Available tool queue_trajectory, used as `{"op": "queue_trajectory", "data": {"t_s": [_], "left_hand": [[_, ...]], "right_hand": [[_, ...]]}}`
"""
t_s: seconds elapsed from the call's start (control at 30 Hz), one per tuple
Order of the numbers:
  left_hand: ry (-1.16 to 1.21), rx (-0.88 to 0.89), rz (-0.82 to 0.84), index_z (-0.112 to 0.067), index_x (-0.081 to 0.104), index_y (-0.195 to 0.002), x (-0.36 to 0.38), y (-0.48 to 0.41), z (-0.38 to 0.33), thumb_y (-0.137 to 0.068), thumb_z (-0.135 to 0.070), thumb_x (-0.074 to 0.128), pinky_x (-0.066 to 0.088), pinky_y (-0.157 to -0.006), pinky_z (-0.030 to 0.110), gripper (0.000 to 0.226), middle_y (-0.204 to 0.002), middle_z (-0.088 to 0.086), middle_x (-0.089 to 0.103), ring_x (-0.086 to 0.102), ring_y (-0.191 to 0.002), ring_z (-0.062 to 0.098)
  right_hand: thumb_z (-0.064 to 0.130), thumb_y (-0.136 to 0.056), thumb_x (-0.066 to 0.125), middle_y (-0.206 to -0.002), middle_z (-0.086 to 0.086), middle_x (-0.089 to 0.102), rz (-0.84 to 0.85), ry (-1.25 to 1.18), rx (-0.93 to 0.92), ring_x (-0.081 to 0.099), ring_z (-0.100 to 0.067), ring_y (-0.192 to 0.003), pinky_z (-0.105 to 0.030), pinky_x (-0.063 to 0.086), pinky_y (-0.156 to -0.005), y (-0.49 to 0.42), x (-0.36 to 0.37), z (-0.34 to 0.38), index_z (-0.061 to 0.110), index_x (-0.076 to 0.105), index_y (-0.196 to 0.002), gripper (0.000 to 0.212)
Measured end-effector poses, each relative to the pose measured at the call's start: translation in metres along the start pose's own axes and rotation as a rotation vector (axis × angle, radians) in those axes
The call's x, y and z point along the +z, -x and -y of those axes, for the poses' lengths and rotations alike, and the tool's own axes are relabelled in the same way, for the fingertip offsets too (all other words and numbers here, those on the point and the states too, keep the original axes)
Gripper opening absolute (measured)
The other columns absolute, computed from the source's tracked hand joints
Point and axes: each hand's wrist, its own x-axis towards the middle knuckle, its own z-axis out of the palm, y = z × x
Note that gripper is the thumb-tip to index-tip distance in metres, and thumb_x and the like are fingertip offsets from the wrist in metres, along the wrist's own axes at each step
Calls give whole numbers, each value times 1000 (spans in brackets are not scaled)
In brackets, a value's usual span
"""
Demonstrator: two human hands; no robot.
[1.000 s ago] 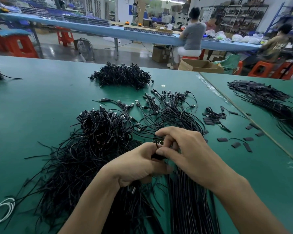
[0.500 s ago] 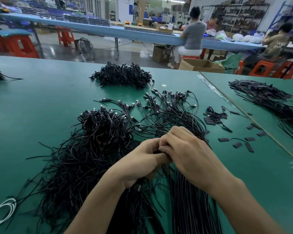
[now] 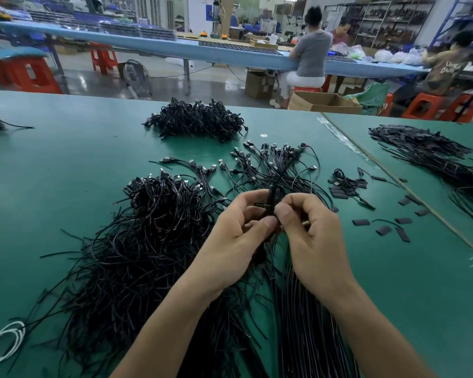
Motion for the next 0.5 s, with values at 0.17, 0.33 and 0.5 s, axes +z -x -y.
{"op": "queue_trajectory", "data": {"t_s": [0.17, 0.33, 0.5], "left_hand": [[-287, 63, -229, -43, 61, -92, -2, 0, -1, -74, -52, 71, 47, -60, 19, 22, -79, -12, 68, 63, -69, 3], [-38, 3, -141, -31, 69, -106, -2, 0, -5, -91, -21, 68, 61, -76, 33, 18, -82, 4, 76, 72, -76, 17], [271, -34, -167, -20, 65, -114, -6, -1, -9, -104, -12, 36, 56, -76, 27, 32, -102, 12, 76, 72, -95, 22]], "right_hand": [[14, -98, 58, -77, 6, 71, 103, -228, 97, 67, -12, -76, -26, 56, -74, 0, 1, 2, 20, 67, -84, 18], [10, -99, 57, -73, 10, 70, 151, -340, 139, 66, 0, -73, -14, 52, -70, 1, 2, -2, 13, 67, -84, 18], [13, -98, 58, -67, 19, 61, 184, -274, 182, 51, 5, -63, -8, 42, -64, 8, 8, -14, 19, 67, -79, 22]]}}
